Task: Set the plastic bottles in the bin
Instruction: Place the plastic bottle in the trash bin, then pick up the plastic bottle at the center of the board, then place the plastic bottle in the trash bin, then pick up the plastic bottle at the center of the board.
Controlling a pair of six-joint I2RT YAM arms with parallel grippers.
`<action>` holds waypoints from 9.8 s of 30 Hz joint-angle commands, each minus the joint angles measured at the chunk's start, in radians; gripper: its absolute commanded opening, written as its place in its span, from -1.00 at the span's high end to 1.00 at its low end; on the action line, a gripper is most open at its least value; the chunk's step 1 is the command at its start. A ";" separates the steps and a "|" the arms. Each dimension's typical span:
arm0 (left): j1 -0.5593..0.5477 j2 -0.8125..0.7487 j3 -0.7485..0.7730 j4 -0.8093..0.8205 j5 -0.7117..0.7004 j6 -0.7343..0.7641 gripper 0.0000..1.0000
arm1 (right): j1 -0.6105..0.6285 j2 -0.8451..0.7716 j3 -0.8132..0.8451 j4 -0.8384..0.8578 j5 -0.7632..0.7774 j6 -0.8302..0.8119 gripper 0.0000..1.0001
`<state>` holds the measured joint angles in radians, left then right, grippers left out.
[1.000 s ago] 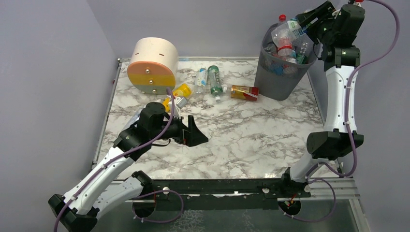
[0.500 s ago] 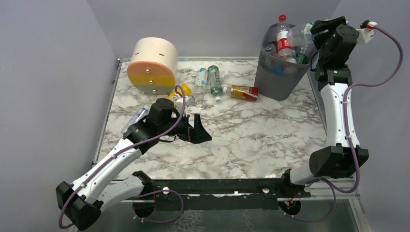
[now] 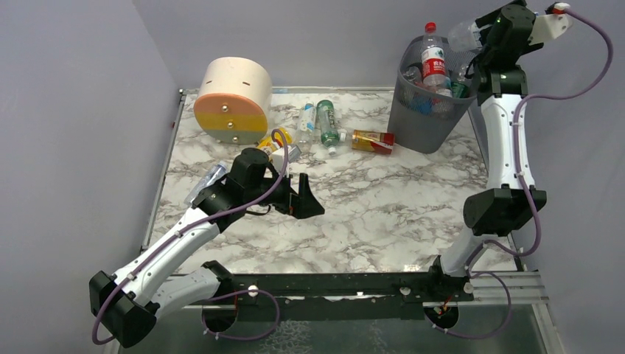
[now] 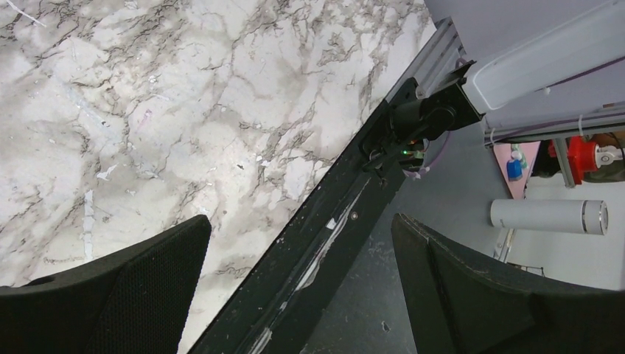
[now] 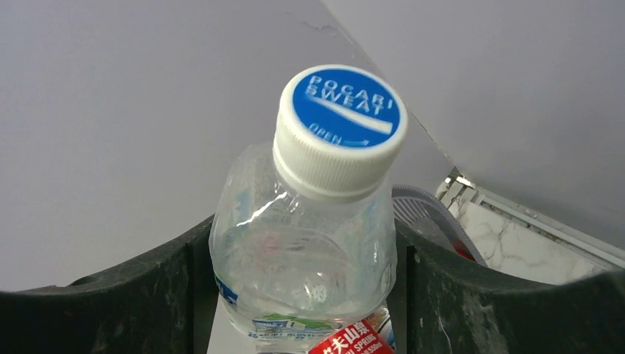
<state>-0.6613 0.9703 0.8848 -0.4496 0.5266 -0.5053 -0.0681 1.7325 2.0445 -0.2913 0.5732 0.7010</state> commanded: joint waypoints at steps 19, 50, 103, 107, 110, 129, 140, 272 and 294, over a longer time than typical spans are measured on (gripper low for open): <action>0.008 0.020 0.028 0.038 0.046 0.051 -0.98 | 0.047 0.130 0.144 -0.067 0.054 -0.103 -0.66; 0.187 0.119 0.162 -0.066 -0.181 -0.003 -0.98 | 0.577 -0.307 -0.381 -0.171 -0.712 -0.302 -0.94; 0.210 -0.075 -0.110 0.102 -0.069 -0.129 -0.98 | 0.358 0.272 -0.567 0.072 -0.706 -0.480 -0.98; 0.210 -0.112 -0.153 0.097 -0.047 -0.133 -0.98 | 0.359 0.167 -0.727 0.135 -0.734 -0.445 -0.98; 0.209 -0.131 -0.168 0.088 -0.032 -0.128 -0.98 | 0.360 0.080 -0.835 0.175 -0.759 -0.426 -0.97; 0.209 -0.054 -0.137 0.098 0.026 -0.041 -0.98 | 0.505 0.027 -0.853 -0.054 -0.555 -0.482 -1.00; 0.210 -0.040 -0.117 0.074 0.008 0.004 -0.98 | 0.576 0.005 -0.880 -0.129 -0.459 -0.496 -0.94; 0.029 1.070 0.746 0.211 -0.755 0.092 -0.95 | 0.181 -0.607 -0.818 -0.054 -1.067 -0.272 -0.26; 0.021 1.377 1.036 0.099 -0.855 0.119 -0.74 | 0.182 -0.629 -0.957 -0.026 -1.078 -0.309 -0.27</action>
<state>-0.6353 2.3478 1.9221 -0.3435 -0.3084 -0.3916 0.1104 1.1015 1.0863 -0.3378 -0.4995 0.4187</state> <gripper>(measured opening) 0.938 0.633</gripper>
